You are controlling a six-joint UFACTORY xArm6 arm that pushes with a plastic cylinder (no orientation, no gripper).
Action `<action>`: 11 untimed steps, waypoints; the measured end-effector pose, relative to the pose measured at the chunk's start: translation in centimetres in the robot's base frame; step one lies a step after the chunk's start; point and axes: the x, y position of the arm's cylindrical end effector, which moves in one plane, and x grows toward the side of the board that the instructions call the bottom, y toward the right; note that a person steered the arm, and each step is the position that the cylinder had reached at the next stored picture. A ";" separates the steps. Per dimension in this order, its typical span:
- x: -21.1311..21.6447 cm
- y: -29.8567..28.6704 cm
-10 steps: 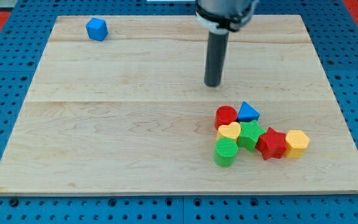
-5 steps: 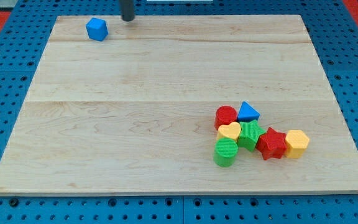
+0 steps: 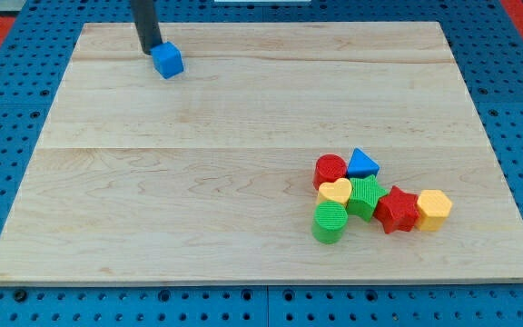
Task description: Push the blue cube closer to the blue triangle
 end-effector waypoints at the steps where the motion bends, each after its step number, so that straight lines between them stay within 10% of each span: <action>1: 1.1 3.1; 11: 7.6 2.1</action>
